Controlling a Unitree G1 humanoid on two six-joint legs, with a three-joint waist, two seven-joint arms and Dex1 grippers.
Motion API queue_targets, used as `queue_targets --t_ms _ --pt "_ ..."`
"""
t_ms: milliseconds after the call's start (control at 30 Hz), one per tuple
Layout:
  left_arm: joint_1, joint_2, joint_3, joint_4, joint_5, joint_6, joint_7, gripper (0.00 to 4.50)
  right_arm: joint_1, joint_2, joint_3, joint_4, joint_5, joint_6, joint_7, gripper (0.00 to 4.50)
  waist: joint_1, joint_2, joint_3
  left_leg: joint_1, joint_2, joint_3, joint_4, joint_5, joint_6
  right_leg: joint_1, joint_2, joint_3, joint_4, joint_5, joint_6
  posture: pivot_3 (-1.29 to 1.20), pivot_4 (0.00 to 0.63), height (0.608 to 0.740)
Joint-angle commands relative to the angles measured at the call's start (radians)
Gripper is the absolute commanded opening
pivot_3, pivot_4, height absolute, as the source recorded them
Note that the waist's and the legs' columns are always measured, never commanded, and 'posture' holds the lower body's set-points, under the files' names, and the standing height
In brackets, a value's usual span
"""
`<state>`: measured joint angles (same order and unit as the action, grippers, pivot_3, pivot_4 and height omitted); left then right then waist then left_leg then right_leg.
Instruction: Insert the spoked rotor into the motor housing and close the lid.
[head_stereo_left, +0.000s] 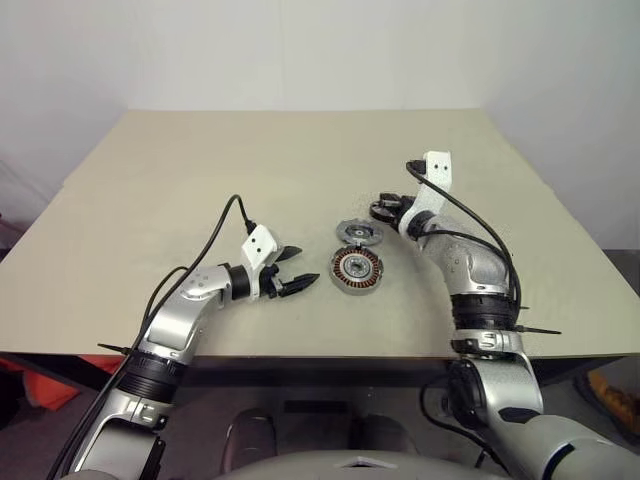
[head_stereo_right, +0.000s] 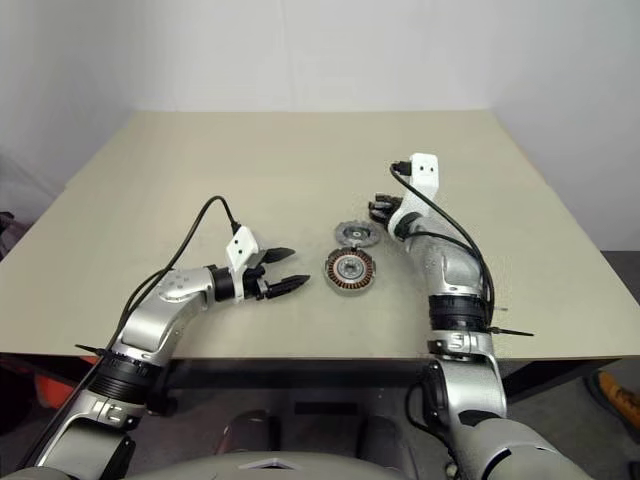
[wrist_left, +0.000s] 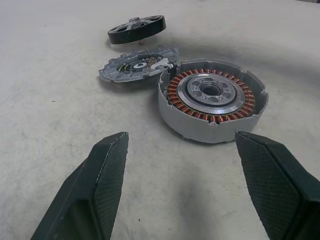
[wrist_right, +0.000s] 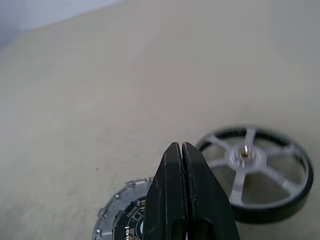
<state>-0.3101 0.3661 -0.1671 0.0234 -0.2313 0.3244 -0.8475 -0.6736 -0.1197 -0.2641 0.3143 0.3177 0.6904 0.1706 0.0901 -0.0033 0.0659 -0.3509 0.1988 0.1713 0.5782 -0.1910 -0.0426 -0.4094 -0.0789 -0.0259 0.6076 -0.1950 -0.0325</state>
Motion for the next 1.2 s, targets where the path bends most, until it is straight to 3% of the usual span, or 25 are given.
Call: queue_targets --t_ms 33,200,567,1200 --pt "-0.014 0.005 0.007 -0.027 -0.001 -0.016 0.004 3.59 -0.070 0.026 -0.069 0.014 0.046 0.003 -0.087 0.40 0.000 0.000 0.000 0.000 0.000 0.000 0.000 0.000 0.000 0.000 0.000 0.000 0.000 0.000 0.000 0.00 0.000 0.740" --pt "-0.009 0.008 0.011 -0.033 -0.002 -0.011 0.008 3.59 -0.115 0.047 -0.156 0.063 0.070 -0.066 -0.202 1.99 0.001 0.000 0.000 0.001 0.000 0.000 0.000 0.001 -0.001 0.000 0.000 0.000 0.001 0.000 0.000 0.00 0.000 0.740" --pt "-0.005 0.005 0.006 -0.037 -0.002 -0.010 0.012 3.59 -0.139 0.092 -0.320 0.046 0.178 -0.002 -0.471 1.99 -0.004 0.000 0.000 0.001 -0.001 0.000 0.000 0.001 -0.002 0.000 0.003 0.000 0.001 0.000 0.000 0.00 0.000 0.740" --pt "0.004 0.018 0.008 -0.041 0.003 -0.013 0.013 3.59 -0.146 0.118 -0.376 0.121 0.326 0.016 -0.543 1.99 -0.020 0.001 0.000 0.000 -0.001 0.000 0.000 0.002 -0.004 -0.001 0.003 0.000 0.001 0.000 0.000 0.00 0.000 0.740"
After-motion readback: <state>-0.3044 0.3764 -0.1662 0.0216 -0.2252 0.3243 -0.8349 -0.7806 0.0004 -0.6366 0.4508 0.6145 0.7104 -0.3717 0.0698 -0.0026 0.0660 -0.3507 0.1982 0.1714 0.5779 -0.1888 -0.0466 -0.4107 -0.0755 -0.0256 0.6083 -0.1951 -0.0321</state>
